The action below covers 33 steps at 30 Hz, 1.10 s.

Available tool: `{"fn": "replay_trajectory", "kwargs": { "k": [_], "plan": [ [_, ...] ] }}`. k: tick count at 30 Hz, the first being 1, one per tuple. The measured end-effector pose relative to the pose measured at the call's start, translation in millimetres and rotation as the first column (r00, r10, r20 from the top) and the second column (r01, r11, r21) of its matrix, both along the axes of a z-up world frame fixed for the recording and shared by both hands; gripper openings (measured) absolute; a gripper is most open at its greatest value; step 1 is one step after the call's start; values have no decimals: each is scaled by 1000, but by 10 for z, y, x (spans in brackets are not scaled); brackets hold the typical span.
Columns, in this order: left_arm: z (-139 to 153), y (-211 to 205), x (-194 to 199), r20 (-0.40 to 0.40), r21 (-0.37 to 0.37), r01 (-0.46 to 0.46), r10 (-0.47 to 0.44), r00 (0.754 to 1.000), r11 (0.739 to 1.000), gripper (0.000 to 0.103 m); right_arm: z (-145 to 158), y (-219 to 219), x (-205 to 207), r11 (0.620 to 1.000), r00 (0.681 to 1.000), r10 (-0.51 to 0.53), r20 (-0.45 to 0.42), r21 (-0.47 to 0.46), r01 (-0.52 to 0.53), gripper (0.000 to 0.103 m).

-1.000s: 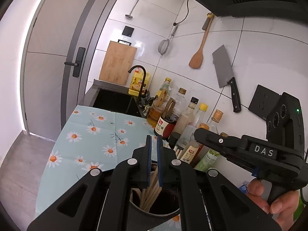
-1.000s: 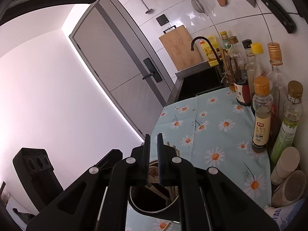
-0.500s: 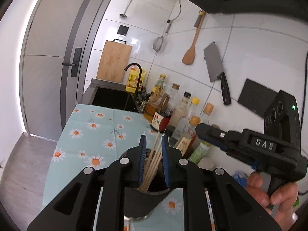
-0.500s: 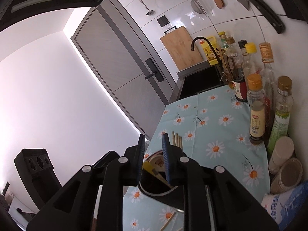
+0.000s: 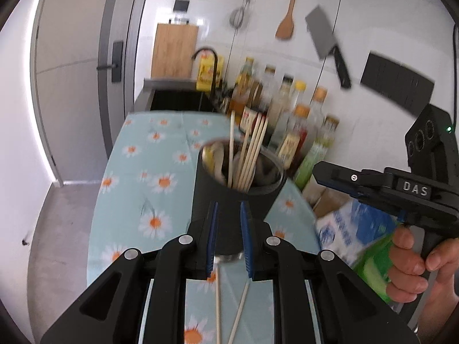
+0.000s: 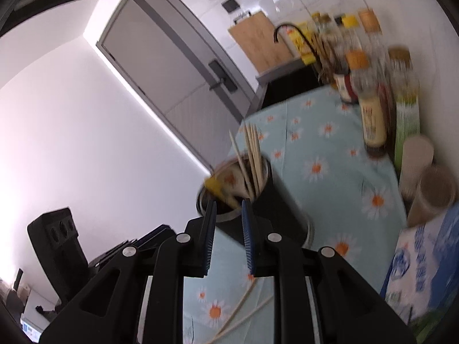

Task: Organize utensils
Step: 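Lower both tools to the table and grasp one chopstick each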

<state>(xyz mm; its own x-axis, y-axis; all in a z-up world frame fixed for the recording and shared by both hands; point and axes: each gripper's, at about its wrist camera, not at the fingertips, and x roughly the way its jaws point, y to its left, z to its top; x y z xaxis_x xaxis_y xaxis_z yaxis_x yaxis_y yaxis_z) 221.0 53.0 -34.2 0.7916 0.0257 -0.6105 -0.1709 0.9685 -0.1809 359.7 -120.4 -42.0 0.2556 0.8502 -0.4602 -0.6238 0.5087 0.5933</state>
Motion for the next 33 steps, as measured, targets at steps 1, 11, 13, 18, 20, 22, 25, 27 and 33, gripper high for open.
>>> {"fn": "replay_trajectory", "kwargs": {
  "k": [1, 11, 13, 18, 20, 22, 25, 27, 33],
  "plan": [
    [-68, -7, -22, -25, 5, 4, -4, 1000, 1000, 15, -72, 8, -33, 1000, 1000, 11, -17, -10, -12, 20],
    [-532, -13, -130, -198, -18, 14, -17, 980, 1000, 15, -661, 55, -283, 994, 981, 52, -188, -80, -68, 20],
    [-605, -13, -147, -230, -23, 23, -28, 973, 999, 15, -755, 76, -316, 992, 975, 55, -214, -96, -77, 20],
    [-840, -24, -103, -341, -40, 71, -81, 937, 997, 15, -995, 100, -444, 988, 959, 48, -278, -126, -86, 20],
    [-944, -29, -44, -386, -45, 91, -101, 917, 995, 15, -1049, 78, -461, 988, 955, 33, -293, -132, -75, 20],
    [-1008, -56, 15, -418, -48, 117, -126, 900, 992, 15, -1078, 43, -471, 988, 953, 13, -303, -141, -59, 20],
    [-1130, -106, 132, -473, -43, 163, -164, 866, 986, 15, -1128, 30, -472, 984, 944, -21, -330, -172, -38, 20],
    [-1196, -125, 204, -508, -49, 186, -185, 841, 981, 15, -1160, 16, -492, 983, 932, -42, -360, -183, -26, 20],
    [-1360, -207, 329, -603, -22, 241, -206, 771, 970, 15, -1197, -86, -561, 984, 888, -129, -442, -171, 58, 22]
  ]
}}
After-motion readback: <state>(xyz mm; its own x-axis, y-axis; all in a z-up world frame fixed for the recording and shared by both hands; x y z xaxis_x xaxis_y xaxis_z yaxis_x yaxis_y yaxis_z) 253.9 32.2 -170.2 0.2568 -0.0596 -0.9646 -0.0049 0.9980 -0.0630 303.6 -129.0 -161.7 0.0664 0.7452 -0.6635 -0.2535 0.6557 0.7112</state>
